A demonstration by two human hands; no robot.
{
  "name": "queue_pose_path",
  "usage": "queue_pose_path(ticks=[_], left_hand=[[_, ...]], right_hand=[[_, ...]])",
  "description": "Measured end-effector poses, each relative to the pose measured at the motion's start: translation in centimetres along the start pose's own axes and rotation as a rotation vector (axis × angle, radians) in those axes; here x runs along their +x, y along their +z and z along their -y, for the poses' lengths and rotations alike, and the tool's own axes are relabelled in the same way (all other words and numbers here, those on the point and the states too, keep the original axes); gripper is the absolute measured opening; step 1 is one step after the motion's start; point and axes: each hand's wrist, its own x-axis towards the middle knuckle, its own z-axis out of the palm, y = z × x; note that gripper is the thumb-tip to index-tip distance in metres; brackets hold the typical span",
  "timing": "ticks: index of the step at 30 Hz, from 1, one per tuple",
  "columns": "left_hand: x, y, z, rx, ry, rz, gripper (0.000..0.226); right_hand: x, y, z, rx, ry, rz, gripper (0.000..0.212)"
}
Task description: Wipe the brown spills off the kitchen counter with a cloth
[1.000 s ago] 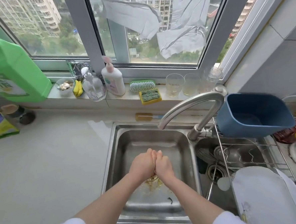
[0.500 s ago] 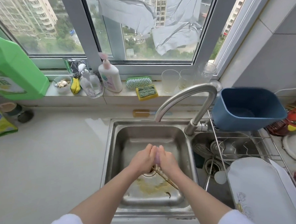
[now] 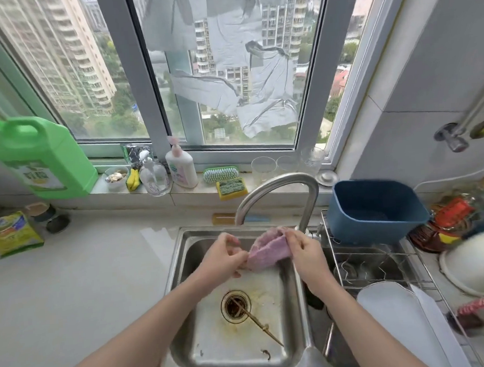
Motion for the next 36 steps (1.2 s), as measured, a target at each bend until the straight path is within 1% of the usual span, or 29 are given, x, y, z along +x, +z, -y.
queue_pose_path(ticks=[2, 4, 5, 6, 8, 9, 11, 12, 14, 16, 17, 18, 20, 21, 23, 25, 26, 27, 28, 30, 32, 34, 36], left_hand=[[-1.0, -0.4, -2.2, 0.113, 0.042, 0.114, 0.038], [-1.5, -0.8, -4.7, 0.378, 0.136, 0.204, 0.035], [-1.8, -0.8, -6.4, 0.426, 0.196, 0.213, 0.031], [-2.0, -0.8, -8.0, 0.361, 0.247, 0.198, 0.028], [-1.9, -0.9, -11.1, 0.09, 0.29, 0.14, 0.022], [-1.6, -0.9, -12.5, 0.0, 0.305, 0.094, 0.021], [-0.6, -1.3, -14.8, -0.025, 0.355, -0.024, 0.019], [0.1, -1.6, -15.7, -0.018, 0.364, -0.066, 0.018], [1.3, -2.2, -17.3, -0.039, 0.334, -0.083, 0.011], [2.4, -2.9, -18.2, -0.151, 0.27, -0.065, 0.009], [2.8, -3.0, -18.3, -0.197, 0.245, -0.084, 0.01], [3.1, -3.0, -18.3, -0.184, 0.227, -0.148, 0.009], [3.8, -3.2, -17.9, -0.063, 0.212, -0.287, 0.008], [4.0, -3.2, -17.6, -0.006, 0.199, -0.323, 0.012], [5.0, -3.6, -16.5, 0.188, 0.167, -0.353, 0.023], [5.3, -3.9, -15.6, 0.483, 0.103, -0.3, 0.025], [5.4, -3.9, -15.3, 0.583, 0.097, -0.253, 0.026], [5.4, -3.8, -15.1, 0.631, 0.136, -0.215, 0.028], [5.3, -3.4, -15.0, 0.628, 0.203, -0.179, 0.028], [4.7, -2.6, -15.1, 0.592, 0.32, -0.132, 0.026], [4.6, -2.1, -15.0, 0.563, 0.373, -0.146, 0.021], [4.6, -2.0, -15.0, 0.592, 0.382, -0.136, 0.019], [4.6, -1.9, -14.7, 0.632, 0.389, -0.119, 0.021]], right_hand=[[-0.5, -1.4, 2.8, 0.067, -0.069, -0.001, 0.024], [-0.7, -2.1, 5.4, 0.057, -0.153, -0.002, 0.025], [-0.7, -2.3, 6.8, 0.047, -0.204, 0.003, 0.026], [-0.4, -2.5, 8.3, 0.033, -0.245, 0.01, 0.027], [0.4, -2.5, 10.9, 0.06, -0.309, 0.036, 0.027], [0.8, -2.5, 12.2, 0.093, -0.322, 0.058, 0.026], [2.3, -2.8, 14.1, 0.126, -0.336, 0.09, 0.029], [3.3, -3.1, 14.9, 0.081, -0.366, 0.081, 0.032], [5.2, -4.0, 16.1, -0.068, -0.417, 0.03, 0.035], [6.9, -5.1, 16.8, -0.186, -0.425, -0.038, 0.04], [7.5, -5.6, 16.9, -0.234, -0.415, -0.06, 0.04], [8.2, -5.9, 16.6, -0.279, -0.395, -0.064, 0.038], [9.5, -6.0, 16.0, -0.305, -0.331, -0.022, 0.031], [10.0, -5.8, 15.6, -0.289, -0.285, 0.009, 0.029], [10.8, -5.7, 14.7, -0.32, -0.233, 0.057, 0.033], [11.6, -5.8, 13.8, -0.545, -0.217, 0.069, 0.041], [12.0, -6.0, 13.4, -0.686, -0.212, 0.043, 0.044], [12.2, -6.1, 13.2, -0.803, -0.225, 0.001, 0.043], [12.2, -6.3, 13.2, -0.872, -0.269, -0.048, 0.04], [11.8, -6.2, 13.6, -0.863, -0.401, -0.087, 0.026], [10.9, -6.0, 14.0, -0.775, -0.438, 0.019, 0.016], [10.0, -5.4, 13.9, -0.792, -0.39, 0.167, 0.023], [9.6, -5.1, 12.6, -0.782, -0.351, 0.219, 0.031]])
